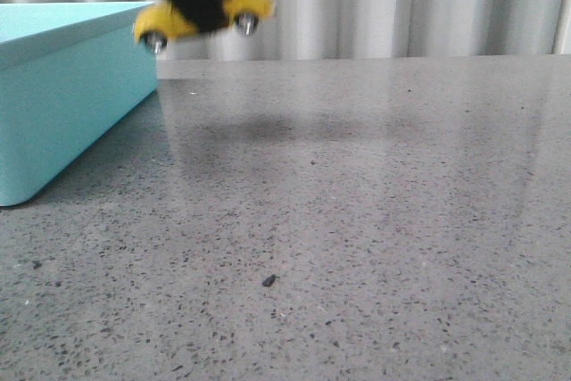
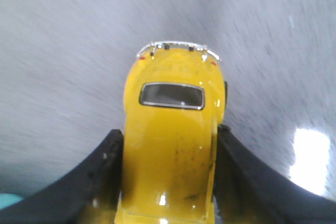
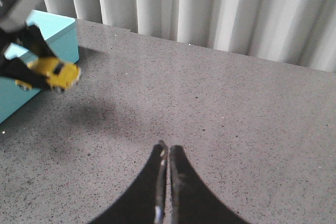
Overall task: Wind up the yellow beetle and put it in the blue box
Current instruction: 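Lift the beetle with the left gripper and carry it over the box, then lower the beetle into the blue box and open the left gripper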
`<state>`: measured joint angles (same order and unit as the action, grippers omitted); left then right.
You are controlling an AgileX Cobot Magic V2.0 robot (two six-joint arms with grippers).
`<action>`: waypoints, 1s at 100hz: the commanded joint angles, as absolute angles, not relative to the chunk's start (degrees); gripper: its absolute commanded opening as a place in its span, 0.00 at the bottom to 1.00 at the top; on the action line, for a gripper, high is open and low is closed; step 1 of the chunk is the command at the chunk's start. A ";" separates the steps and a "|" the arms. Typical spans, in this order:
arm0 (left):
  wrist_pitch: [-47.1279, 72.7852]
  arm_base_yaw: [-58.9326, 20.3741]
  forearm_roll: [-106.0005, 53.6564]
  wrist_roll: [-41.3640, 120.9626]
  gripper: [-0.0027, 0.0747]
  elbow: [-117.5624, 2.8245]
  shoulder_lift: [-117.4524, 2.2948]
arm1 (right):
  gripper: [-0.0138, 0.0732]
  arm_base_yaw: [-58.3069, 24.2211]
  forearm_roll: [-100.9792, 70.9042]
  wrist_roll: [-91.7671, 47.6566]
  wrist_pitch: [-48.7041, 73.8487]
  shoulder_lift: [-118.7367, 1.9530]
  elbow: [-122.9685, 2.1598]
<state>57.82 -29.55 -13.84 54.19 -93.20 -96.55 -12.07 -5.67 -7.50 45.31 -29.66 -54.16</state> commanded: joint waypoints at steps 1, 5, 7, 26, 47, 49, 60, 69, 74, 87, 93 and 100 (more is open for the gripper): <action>55.97 -28.70 -14.74 53.10 0.01 -97.88 -91.93 | 0.11 -12.24 -5.74 -8.11 40.96 -30.15 -55.48; 55.97 -28.03 -14.06 53.10 0.01 -98.67 -91.10 | 0.11 -12.24 -5.73 -8.11 40.96 -30.15 -55.48; 55.97 -27.49 -13.74 53.10 0.01 -98.79 -90.67 | 0.11 -12.24 -5.73 -8.11 40.96 -30.15 -55.48; 57.49 -19.43 -10.95 45.17 0.01 -98.91 -88.08 | 0.11 -12.24 -5.73 -8.11 41.18 -30.15 -55.48; 58.02 -11.08 -12.86 37.86 0.01 -96.14 -87.47 | 0.11 -12.24 -5.76 -8.11 41.40 -30.15 -55.48; 58.12 -10.75 -12.86 37.54 0.01 -95.77 -87.47 | 0.11 -12.24 -5.76 -8.11 41.40 -30.15 -55.48; 58.38 -8.45 -12.66 36.95 0.01 -91.90 -87.47 | 0.11 -12.24 -5.76 -8.11 41.77 -30.15 -55.48; 58.38 -7.03 -12.09 36.95 0.01 -88.25 -87.47 | 0.11 -12.24 -5.76 -8.11 42.17 -30.15 -55.48; 58.38 -6.43 -11.29 36.95 0.01 -85.72 -87.47 | 0.11 -12.24 -5.76 -8.11 42.27 -30.15 -55.48; 57.02 -5.46 -7.05 36.95 0.01 -80.58 -87.47 | 0.11 -12.24 -5.76 -8.11 42.30 -30.15 -55.48; 55.56 -5.46 -3.92 36.95 0.01 -78.75 -87.47 | 0.11 -12.24 -5.76 -8.11 42.40 -30.15 -55.48; 52.80 -5.46 -3.37 36.95 0.01 -77.28 -87.47 | 0.11 -12.24 -5.76 -8.11 42.40 -30.15 -55.48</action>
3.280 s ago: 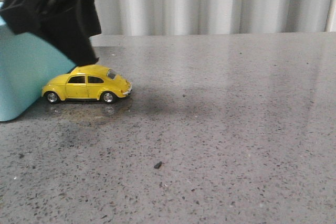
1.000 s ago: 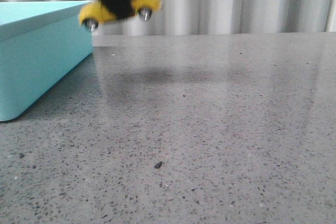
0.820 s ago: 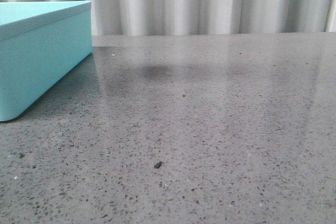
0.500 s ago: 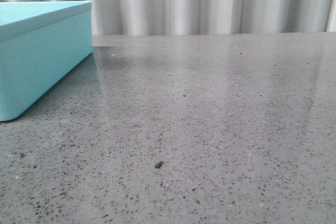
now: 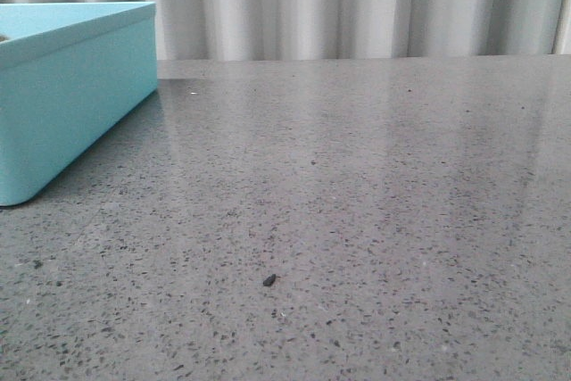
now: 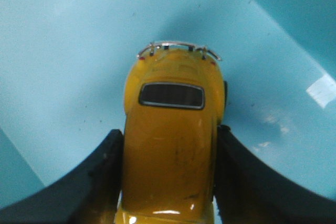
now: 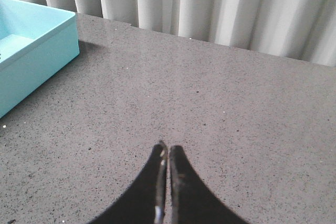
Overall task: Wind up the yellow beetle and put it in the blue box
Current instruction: 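Lower the beetle into the blue box and open the left gripper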
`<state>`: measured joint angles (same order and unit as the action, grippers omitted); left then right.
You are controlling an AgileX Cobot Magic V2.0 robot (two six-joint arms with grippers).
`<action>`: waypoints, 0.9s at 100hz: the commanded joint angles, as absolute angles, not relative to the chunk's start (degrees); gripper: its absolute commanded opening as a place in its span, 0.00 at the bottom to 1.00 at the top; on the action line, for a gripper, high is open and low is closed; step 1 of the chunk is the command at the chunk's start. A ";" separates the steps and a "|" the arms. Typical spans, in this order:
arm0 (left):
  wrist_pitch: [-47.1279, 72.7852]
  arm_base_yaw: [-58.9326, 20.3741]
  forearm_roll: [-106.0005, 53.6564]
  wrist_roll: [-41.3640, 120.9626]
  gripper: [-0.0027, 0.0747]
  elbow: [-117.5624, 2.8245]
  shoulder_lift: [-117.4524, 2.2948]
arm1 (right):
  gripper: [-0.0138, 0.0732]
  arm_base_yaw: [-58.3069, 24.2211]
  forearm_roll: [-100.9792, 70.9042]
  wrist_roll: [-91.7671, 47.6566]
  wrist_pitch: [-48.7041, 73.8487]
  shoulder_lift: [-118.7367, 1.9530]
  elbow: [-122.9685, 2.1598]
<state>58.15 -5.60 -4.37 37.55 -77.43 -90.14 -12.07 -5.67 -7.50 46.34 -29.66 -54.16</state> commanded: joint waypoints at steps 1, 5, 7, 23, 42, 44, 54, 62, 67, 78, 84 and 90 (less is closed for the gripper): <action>52.29 -5.46 -3.37 36.95 0.01 -77.17 -87.47 | 0.11 -12.24 -5.76 -8.11 42.40 -30.15 -55.48; 50.64 -5.46 -3.37 36.95 0.01 -76.55 -87.47 | 0.11 -12.24 -5.76 -8.11 42.40 -30.15 -55.48; 50.00 -5.46 -3.37 36.95 0.01 -76.37 -87.47 | 0.11 -12.24 -5.76 -8.11 42.40 -30.15 -55.48; 50.19 -5.46 -3.63 36.95 0.12 -76.27 -88.83 | 0.11 -12.24 -5.76 -8.11 42.40 -30.15 -55.48; 50.45 -5.46 -4.94 36.85 0.47 -76.27 -90.28 | 0.11 -12.24 -5.98 -8.11 42.94 -30.15 -55.48; 50.29 -5.46 -5.10 36.85 0.50 -76.27 -90.28 | 0.11 -12.24 -5.98 -8.11 43.17 -30.15 -55.48; 50.05 -5.46 -5.47 36.57 0.58 -76.27 -90.28 | 0.11 -12.24 -5.98 -8.11 43.57 -30.15 -55.48; 50.34 -5.46 -5.97 35.49 0.63 -76.27 -90.28 | 0.11 -12.24 -5.98 -8.11 43.71 -30.15 -55.48; 50.46 -5.46 -6.27 34.91 0.66 -76.27 -90.14 | 0.11 -12.24 -5.98 -8.11 43.80 -30.15 -55.48; 50.58 -5.46 -6.76 34.81 0.65 -76.27 -89.03 | 0.11 -12.24 -5.98 -8.11 44.03 -30.04 -55.48; 50.04 -5.46 -7.91 34.81 0.63 -76.27 -87.57 | 0.11 -12.24 -5.98 -8.11 44.03 -29.96 -55.48; 48.52 -5.46 -9.76 34.81 0.58 -76.27 -85.96 | 0.11 -12.24 -5.70 -8.11 43.82 -29.58 -55.48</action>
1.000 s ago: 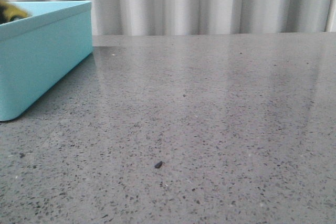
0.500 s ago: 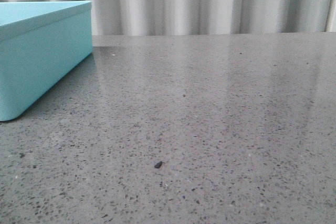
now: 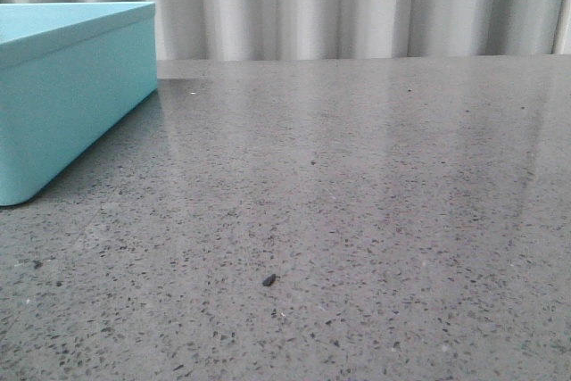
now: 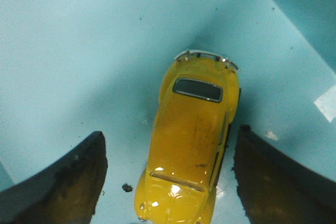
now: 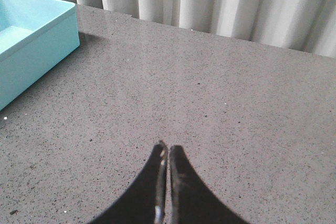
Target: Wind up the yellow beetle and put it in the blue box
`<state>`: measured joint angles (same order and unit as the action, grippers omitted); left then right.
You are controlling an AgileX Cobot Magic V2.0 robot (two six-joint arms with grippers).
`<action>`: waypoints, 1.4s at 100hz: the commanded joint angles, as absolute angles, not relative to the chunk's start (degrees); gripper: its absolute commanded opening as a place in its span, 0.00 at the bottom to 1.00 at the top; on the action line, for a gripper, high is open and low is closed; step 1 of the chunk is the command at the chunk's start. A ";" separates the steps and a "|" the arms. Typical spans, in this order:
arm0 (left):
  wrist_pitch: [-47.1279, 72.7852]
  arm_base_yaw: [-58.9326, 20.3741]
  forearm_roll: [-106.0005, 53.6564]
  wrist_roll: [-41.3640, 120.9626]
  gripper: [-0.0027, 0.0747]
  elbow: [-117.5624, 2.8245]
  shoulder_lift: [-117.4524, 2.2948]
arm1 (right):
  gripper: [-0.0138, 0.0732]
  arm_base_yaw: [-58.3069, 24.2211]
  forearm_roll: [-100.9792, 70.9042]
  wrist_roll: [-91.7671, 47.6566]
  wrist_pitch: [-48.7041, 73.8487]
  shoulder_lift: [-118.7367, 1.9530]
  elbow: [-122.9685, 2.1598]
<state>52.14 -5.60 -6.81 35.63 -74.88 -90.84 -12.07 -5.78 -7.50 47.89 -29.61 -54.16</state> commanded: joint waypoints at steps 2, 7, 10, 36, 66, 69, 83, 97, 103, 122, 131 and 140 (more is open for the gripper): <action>47.94 -5.46 -10.12 34.81 0.55 -76.27 -85.27 | 0.11 -12.24 -5.35 -8.11 43.81 -29.45 -55.48; 46.77 -5.46 -10.99 34.81 0.49 -76.27 -83.62 | 0.11 -12.24 -4.37 -8.11 43.68 -28.78 -55.48; 46.30 -5.46 -11.58 34.81 0.43 -76.27 -82.65 | 0.11 -12.24 -3.57 -8.11 43.55 -28.29 -55.48; 45.99 -5.46 -24.40 32.30 0.26 -74.32 -70.64 | 0.11 -15.14 1.47 -15.92 38.36 -16.44 -50.26; 46.35 -8.28 -27.31 32.30 0.25 -57.98 -44.32 | 0.11 -15.44 2.03 -16.58 42.21 -0.94 -43.30; 45.34 -8.28 -27.31 32.30 0.25 -55.43 -41.39 | 0.11 -15.44 2.03 -16.58 42.34 0.27 -43.07; 41.79 -8.28 -27.86 32.30 0.25 -45.37 -27.57 | 0.11 -15.44 2.26 -16.58 42.47 1.61 -42.97; 43.42 -8.28 -27.99 32.30 0.25 -37.58 -16.18 | 0.11 -15.44 2.04 -16.58 41.05 1.61 -42.97; 43.18 -8.28 -29.55 32.30 0.25 -35.58 -12.32 | 0.11 -15.44 1.82 -16.58 40.18 1.61 -42.97; 39.56 -8.28 -32.69 32.30 0.25 -31.80 -7.05 | 0.11 -15.44 1.82 -16.58 38.83 1.61 -42.97; 38.88 -8.28 -32.79 32.30 0.25 -30.97 -7.05 | 0.11 -15.44 1.82 -16.58 38.83 1.61 -42.97; 34.74 -8.28 -35.63 32.30 0.18 -30.22 -6.23 | 0.11 -15.44 1.55 -16.58 39.87 1.61 -42.59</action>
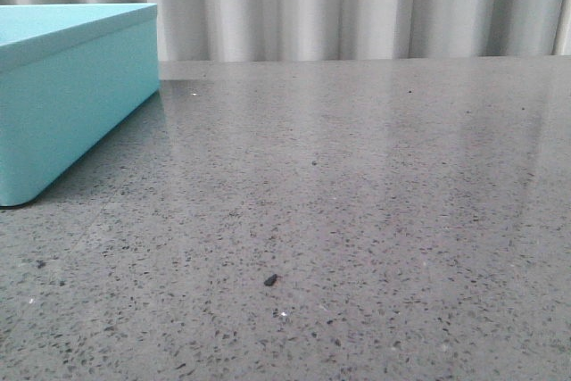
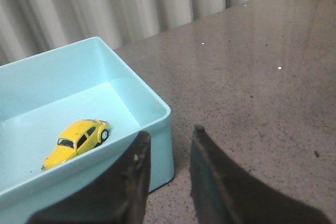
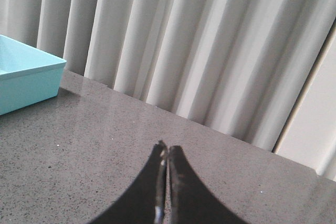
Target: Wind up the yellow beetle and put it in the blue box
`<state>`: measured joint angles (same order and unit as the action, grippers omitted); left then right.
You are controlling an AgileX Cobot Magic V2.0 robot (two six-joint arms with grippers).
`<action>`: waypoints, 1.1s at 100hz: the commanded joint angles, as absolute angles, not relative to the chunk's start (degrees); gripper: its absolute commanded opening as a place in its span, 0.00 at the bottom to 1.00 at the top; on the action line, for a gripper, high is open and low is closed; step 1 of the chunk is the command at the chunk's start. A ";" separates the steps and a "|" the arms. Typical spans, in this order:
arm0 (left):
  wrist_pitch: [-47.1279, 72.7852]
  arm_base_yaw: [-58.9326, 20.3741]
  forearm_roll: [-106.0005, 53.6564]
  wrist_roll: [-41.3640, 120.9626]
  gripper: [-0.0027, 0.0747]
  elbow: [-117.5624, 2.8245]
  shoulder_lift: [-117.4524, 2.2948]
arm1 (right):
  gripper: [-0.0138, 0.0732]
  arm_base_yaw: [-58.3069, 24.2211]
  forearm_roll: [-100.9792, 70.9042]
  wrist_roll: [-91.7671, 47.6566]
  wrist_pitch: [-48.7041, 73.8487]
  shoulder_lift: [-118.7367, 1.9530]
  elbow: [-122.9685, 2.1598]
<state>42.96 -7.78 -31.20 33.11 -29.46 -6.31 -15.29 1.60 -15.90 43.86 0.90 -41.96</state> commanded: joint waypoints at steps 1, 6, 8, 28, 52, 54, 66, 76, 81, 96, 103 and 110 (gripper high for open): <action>34.17 -8.28 -36.52 32.30 0.17 -30.08 -6.13 | 0.11 -15.44 1.39 -16.47 39.87 1.61 -42.43; 29.86 -8.28 -39.48 32.30 0.09 -29.62 -5.18 | 0.11 -15.44 0.00 -15.27 40.47 1.61 -42.04; 28.10 -8.28 -40.29 32.30 0.06 -29.57 -4.70 | 0.11 -15.44 -0.73 -14.93 40.78 1.61 -41.82; 24.90 -8.28 -37.22 32.30 0.01 -28.73 -1.41 | 0.11 -15.44 -7.80 -14.93 35.11 1.61 -35.90; 17.06 -8.32 -37.49 32.30 0.01 -18.37 -1.19 | 0.11 -15.44 -7.88 -14.93 27.40 1.61 -27.80; 16.78 -8.32 -37.49 32.30 0.01 -17.64 -1.19 | 0.11 -15.44 -7.88 -14.93 27.64 1.61 -27.31; 16.68 -8.32 -37.49 32.30 0.01 -15.04 -1.19 | 0.11 -15.44 -7.88 -14.93 26.38 1.61 -25.02; 16.28 -8.32 -37.49 32.30 0.01 -13.71 -1.19 | 0.11 -15.44 -7.88 -14.93 23.27 1.61 -23.34; 15.92 -8.32 -37.49 32.30 0.01 -13.39 -1.19 | 0.11 -15.44 -7.88 -14.93 21.76 1.61 -22.64; 15.82 -8.32 -39.16 32.30 0.01 -13.39 -1.19 | 0.11 -15.44 -7.94 -14.93 19.75 1.61 -22.53; 15.82 -8.32 -41.68 32.30 0.01 -13.39 -1.19 | 0.11 -15.44 -7.94 -14.93 19.75 1.61 -22.53; 15.82 -8.32 -42.18 32.30 0.01 -13.39 -1.19 | 0.11 -15.44 -8.02 -14.93 19.75 1.61 -22.53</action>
